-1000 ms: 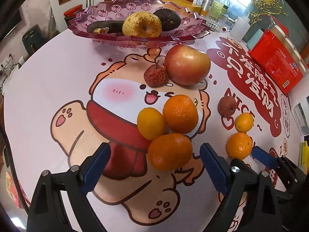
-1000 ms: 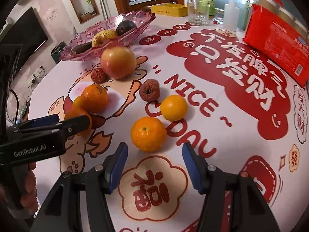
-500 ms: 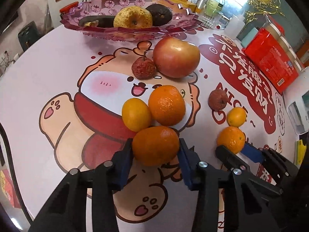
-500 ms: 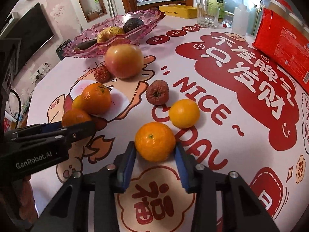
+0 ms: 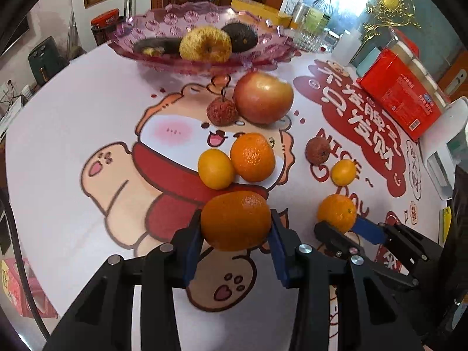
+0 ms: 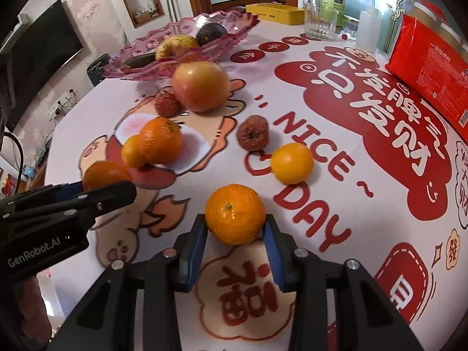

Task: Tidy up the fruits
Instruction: 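Carry orange and mandarin into the pink bowl and open both grippers, then withdraw both tools from the bowl back toward the loose fruit, then grasp an orange with the left gripper while the right gripper grasps a mandarin, then carry orange and mandarin into the pink bowl and open both grippers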

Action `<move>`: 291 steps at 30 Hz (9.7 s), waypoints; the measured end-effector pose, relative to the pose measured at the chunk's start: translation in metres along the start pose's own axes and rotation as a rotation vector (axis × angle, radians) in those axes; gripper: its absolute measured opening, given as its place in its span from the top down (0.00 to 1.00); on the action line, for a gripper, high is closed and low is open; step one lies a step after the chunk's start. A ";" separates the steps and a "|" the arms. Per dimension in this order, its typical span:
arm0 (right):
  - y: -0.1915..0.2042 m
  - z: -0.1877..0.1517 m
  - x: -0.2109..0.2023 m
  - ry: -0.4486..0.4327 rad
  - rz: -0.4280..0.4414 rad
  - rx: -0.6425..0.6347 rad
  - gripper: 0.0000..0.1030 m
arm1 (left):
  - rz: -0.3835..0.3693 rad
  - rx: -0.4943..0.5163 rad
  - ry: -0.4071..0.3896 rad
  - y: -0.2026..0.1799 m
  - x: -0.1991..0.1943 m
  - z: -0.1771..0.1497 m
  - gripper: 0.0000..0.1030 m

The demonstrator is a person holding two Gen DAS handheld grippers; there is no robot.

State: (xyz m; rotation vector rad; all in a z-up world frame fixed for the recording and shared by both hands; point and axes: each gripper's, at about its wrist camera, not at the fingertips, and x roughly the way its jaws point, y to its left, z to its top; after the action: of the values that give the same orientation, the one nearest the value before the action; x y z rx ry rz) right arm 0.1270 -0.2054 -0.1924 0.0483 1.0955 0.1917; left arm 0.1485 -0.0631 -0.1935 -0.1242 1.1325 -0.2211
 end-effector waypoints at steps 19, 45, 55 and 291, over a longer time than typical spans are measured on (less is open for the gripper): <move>0.059 0.011 -0.106 -0.173 0.041 -0.076 0.62 | 0.082 0.069 -0.114 0.011 -0.124 0.028 0.61; 0.089 0.192 -0.156 -0.423 -0.140 0.039 0.62 | 0.022 0.223 -0.183 0.061 -0.128 0.191 0.61; 0.084 0.230 -0.067 -0.278 -0.175 0.097 0.62 | 0.034 0.199 -0.098 0.097 -0.060 0.230 0.61; 0.111 0.137 -0.120 -0.277 -0.106 0.048 0.68 | 0.012 0.440 -0.120 0.050 -0.121 0.175 0.66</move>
State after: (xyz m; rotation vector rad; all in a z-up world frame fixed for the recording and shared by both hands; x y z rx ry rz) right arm 0.1807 -0.1107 -0.0091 0.0575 0.8240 0.0605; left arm 0.2638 0.0121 -0.0237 0.2562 0.9427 -0.4408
